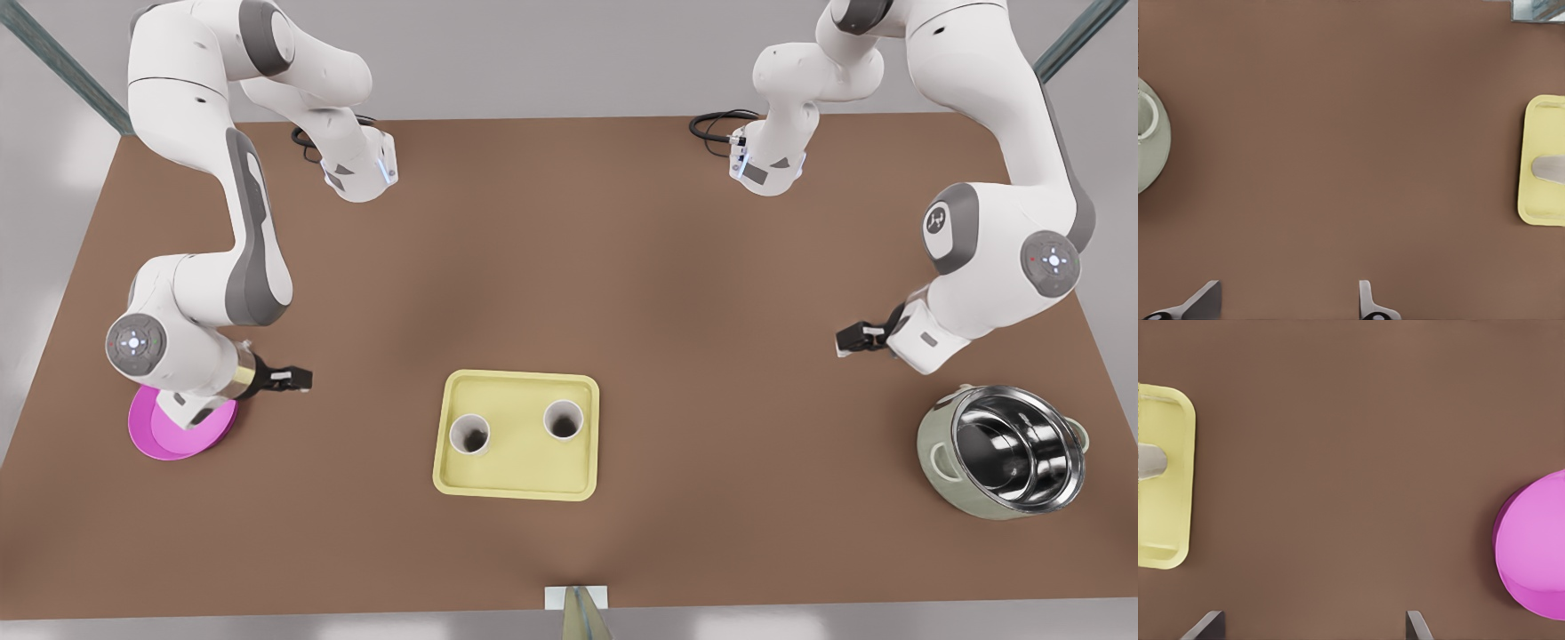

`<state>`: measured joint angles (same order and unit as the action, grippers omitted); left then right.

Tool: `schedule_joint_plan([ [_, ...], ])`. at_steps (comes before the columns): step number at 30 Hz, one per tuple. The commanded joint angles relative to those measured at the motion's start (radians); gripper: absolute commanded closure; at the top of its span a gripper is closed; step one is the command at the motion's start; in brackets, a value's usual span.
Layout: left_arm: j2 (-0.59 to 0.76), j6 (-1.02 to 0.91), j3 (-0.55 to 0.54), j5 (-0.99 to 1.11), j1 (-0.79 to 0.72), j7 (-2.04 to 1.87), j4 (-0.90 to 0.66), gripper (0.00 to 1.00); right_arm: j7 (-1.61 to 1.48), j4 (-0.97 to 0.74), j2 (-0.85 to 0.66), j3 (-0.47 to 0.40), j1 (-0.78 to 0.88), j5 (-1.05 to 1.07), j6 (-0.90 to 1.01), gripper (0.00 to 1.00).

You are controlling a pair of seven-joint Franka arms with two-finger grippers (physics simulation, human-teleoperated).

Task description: Use the left arm to pick up the white IKEA cup from the tray and place it on the middle-left position; use the right arm to pick up the white IKEA cup from the tray and place it on the middle-right position

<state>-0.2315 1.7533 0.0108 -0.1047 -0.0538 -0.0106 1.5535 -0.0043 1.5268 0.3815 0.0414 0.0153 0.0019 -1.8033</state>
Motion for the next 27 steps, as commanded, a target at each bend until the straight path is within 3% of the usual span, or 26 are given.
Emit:
schedule_joint_plan([
  [1,0.001,0.075,0.000,-0.006,0.000,-0.003,-0.001,0.00,-0.002,0.000,-0.001,0.000,0.000,0.001,-0.082,0.00],
  [6,-0.023,0.066,-0.026,0.011,-0.227,-0.166,-0.039,0.00,0.010,0.007,-0.001,0.044,0.028,-0.003,-0.080,0.00],
  [9,-0.206,0.071,-0.026,0.051,-0.397,-0.462,-0.174,0.00,0.030,0.007,0.020,0.071,0.058,0.001,-0.094,0.00],
  [16,-0.414,0.379,-0.034,0.052,-0.534,-0.838,-0.181,0.00,0.135,-0.221,0.172,0.072,0.152,-0.013,-0.103,0.00],
  [22,-0.535,0.584,-0.031,0.132,-0.607,-0.871,-0.223,0.00,0.207,-0.393,0.309,0.071,0.233,-0.010,-0.110,0.00],
  [27,-0.571,0.483,-0.017,0.175,-0.577,-0.753,-0.337,0.00,0.234,-0.415,0.378,0.095,0.252,-0.006,-0.182,0.00],
])
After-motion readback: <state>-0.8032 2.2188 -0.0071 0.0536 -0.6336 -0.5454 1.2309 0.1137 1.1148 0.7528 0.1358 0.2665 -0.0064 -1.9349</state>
